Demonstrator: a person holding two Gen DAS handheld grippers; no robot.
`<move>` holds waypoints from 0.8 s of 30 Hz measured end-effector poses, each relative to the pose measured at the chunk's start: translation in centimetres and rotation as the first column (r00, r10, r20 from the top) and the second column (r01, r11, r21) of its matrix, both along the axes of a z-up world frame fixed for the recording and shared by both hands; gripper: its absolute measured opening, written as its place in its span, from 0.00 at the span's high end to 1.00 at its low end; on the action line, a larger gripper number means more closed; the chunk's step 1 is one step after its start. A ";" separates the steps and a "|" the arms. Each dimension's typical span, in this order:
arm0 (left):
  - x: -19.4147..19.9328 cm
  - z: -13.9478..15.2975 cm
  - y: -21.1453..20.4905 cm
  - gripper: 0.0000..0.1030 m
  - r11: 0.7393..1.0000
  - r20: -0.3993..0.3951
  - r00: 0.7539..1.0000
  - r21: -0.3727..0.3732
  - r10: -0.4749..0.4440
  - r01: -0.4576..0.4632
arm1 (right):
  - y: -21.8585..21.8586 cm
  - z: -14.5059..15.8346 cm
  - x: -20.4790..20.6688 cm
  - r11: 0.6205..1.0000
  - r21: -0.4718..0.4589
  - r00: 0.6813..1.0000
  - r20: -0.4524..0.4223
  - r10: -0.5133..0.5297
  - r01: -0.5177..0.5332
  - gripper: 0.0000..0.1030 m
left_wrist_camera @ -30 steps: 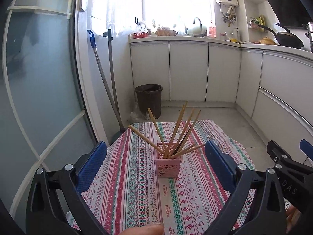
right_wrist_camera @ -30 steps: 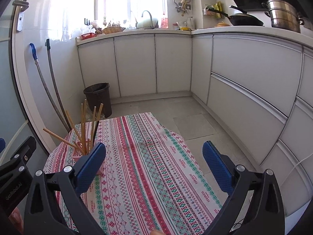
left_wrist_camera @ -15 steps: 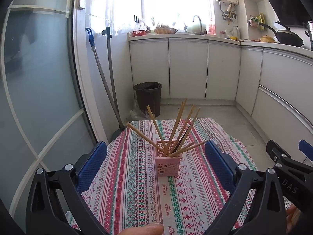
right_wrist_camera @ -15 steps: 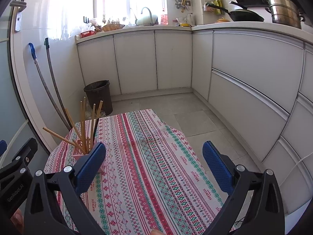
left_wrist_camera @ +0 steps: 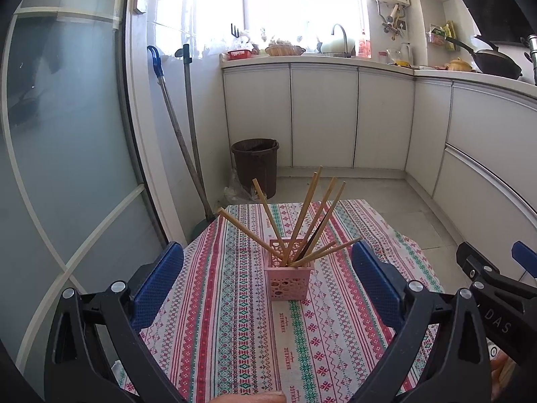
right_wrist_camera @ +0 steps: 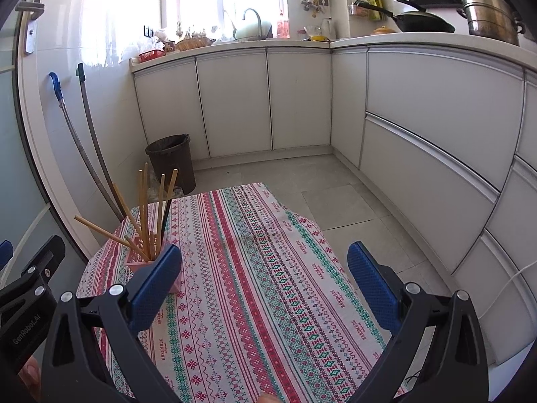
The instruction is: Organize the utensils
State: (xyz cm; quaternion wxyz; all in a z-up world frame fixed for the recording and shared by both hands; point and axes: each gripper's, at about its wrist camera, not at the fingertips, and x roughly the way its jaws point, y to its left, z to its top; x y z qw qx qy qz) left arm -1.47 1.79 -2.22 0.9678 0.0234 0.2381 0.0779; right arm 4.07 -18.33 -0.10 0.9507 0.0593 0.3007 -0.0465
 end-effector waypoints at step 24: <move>0.2 -0.3 -0.5 0.07 0.999 -0.014 1.000 0.036 -0.005 0.006 | -0.2 -0.4 0.0 1.000 0.000 1.000 -0.016 -0.006 0.006 0.06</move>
